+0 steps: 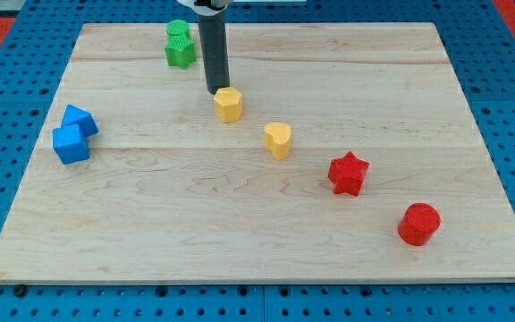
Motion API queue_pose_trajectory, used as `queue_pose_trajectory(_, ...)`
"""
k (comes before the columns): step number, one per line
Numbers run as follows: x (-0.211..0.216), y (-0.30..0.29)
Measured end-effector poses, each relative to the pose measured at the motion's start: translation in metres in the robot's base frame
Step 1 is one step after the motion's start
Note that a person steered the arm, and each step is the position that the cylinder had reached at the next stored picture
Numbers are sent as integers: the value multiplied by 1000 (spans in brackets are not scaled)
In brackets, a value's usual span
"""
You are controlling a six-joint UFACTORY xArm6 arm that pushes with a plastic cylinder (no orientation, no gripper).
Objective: Push the green circle towards the top left corner of the board
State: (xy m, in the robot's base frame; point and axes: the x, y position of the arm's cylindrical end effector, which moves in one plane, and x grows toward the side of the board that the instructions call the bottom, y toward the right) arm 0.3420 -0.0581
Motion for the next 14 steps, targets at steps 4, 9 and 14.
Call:
queue_pose_trajectory(4,-103,8)
queue_pose_trajectory(9,-98,-67)
queue_pose_trajectory(14,-133,-77)
